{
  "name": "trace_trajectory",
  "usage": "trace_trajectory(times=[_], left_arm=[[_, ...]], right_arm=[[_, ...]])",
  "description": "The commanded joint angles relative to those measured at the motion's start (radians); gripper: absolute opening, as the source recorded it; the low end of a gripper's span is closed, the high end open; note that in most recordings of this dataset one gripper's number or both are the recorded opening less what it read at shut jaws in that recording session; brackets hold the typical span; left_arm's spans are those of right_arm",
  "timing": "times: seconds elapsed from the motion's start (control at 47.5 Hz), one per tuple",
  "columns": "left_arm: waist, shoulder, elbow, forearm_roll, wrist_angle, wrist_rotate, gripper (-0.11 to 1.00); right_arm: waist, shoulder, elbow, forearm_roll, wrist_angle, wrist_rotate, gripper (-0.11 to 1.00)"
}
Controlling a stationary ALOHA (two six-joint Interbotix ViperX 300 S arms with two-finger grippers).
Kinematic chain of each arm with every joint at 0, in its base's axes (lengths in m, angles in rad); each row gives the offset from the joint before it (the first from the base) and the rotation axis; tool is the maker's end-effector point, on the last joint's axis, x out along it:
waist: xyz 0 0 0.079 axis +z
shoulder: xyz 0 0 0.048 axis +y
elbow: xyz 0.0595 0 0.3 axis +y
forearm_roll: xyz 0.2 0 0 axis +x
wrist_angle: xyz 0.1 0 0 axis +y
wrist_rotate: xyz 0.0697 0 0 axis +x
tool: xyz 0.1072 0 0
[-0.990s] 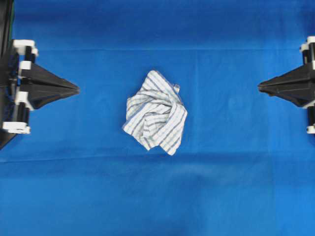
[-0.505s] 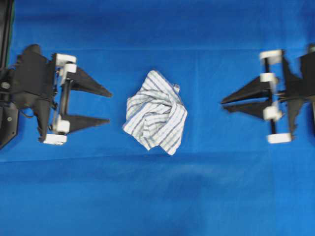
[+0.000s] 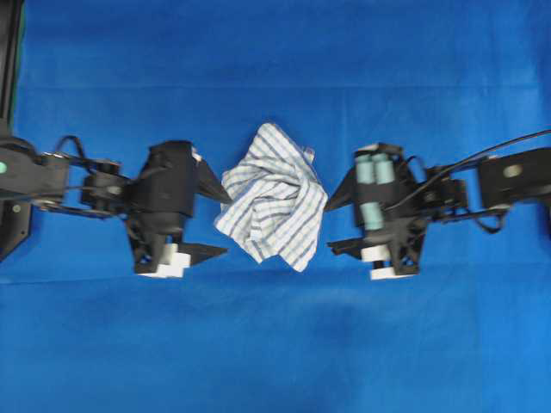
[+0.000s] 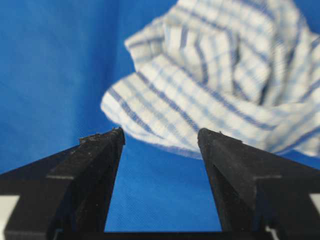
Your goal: Lift the towel with both arms.
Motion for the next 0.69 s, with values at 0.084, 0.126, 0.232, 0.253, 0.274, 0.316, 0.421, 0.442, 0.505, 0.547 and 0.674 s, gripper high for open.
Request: trace_trajectory(times=[0.084, 0.126, 0.232, 0.253, 0.274, 0.316, 0.421, 0.442, 0.505, 0.547, 0.674], left_arm=[[-0.005, 0.123, -0.058, -0.003, -0.009, 0.002, 0.91], [-0.006, 0.147, -0.064, -0.003, -0.012, 0.002, 0.91], [-0.008, 0.209, -0.074, -0.003, -0.034, 0.002, 0.91], [-0.008, 0.218, -0.074, -0.003, -0.04, 0.002, 0.91], [-0.008, 0.227, -0.075, -0.003, -0.043, 0.002, 0.91], [-0.008, 0.244, -0.077, -0.003, -0.055, 0.002, 0.91], [-0.008, 0.272, -0.078, -0.003, -0.078, 0.009, 0.91], [-0.008, 0.275, -0.078, -0.003, -0.081, 0.011, 0.91], [-0.005, 0.285, -0.078, -0.003, -0.086, 0.011, 0.91], [-0.002, 0.293, -0.078, -0.003, -0.086, 0.011, 0.9], [0.012, 0.301, -0.081, -0.003, -0.078, 0.011, 0.86]], right_arm=[[0.015, 0.086, -0.052, 0.005, -0.038, 0.011, 0.64], [0.02, 0.109, -0.058, 0.006, -0.048, 0.011, 0.64], [0.026, 0.163, -0.071, 0.009, -0.067, 0.011, 0.64], [0.025, 0.17, -0.074, 0.009, -0.069, 0.011, 0.64], [0.026, 0.178, -0.074, 0.011, -0.074, 0.011, 0.64], [0.026, 0.196, -0.08, 0.011, -0.077, 0.011, 0.64], [0.026, 0.232, -0.095, 0.011, -0.081, 0.011, 0.64], [0.026, 0.239, -0.098, 0.011, -0.081, 0.011, 0.64], [0.026, 0.25, -0.104, 0.011, -0.081, 0.011, 0.64], [0.025, 0.255, -0.109, 0.011, -0.083, 0.011, 0.64], [0.02, 0.256, -0.117, 0.011, -0.083, 0.011, 0.63]])
